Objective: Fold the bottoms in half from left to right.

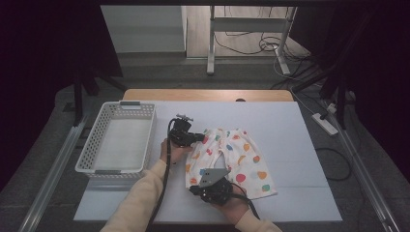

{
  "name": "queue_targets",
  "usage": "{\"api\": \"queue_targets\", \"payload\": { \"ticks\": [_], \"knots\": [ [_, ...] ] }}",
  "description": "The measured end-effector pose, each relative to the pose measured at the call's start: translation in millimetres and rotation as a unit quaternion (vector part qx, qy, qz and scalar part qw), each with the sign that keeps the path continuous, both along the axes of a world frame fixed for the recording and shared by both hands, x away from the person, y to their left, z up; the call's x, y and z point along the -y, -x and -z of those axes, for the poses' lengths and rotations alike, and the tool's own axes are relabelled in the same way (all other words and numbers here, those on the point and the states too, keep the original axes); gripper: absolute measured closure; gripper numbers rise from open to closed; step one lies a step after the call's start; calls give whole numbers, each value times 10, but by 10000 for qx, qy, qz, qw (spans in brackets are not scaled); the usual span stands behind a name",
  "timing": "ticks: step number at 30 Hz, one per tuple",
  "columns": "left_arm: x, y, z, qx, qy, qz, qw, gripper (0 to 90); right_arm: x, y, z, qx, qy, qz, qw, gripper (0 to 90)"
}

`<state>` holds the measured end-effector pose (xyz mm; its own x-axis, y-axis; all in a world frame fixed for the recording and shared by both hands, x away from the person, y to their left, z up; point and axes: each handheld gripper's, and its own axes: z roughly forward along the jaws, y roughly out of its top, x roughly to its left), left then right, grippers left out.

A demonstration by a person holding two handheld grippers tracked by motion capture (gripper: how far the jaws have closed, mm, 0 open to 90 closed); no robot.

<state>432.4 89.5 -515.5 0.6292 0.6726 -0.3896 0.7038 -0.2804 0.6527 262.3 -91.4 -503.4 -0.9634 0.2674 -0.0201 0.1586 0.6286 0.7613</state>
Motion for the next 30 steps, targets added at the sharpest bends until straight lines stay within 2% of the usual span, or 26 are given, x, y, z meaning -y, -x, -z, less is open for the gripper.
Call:
{"api": "queue_targets", "payload": {
  "ticks": [14, 30],
  "knots": [
    [32, 45, -67, 2, 278, 99, 9996, 858, 216, 6, -65, -12, -166, 218, 9996, 867],
    [139, 23, -144, -3, 381, 98, 9992, 856, 557, 16, -125, -6, -302, 567, 9979, 867]
  ]
}}
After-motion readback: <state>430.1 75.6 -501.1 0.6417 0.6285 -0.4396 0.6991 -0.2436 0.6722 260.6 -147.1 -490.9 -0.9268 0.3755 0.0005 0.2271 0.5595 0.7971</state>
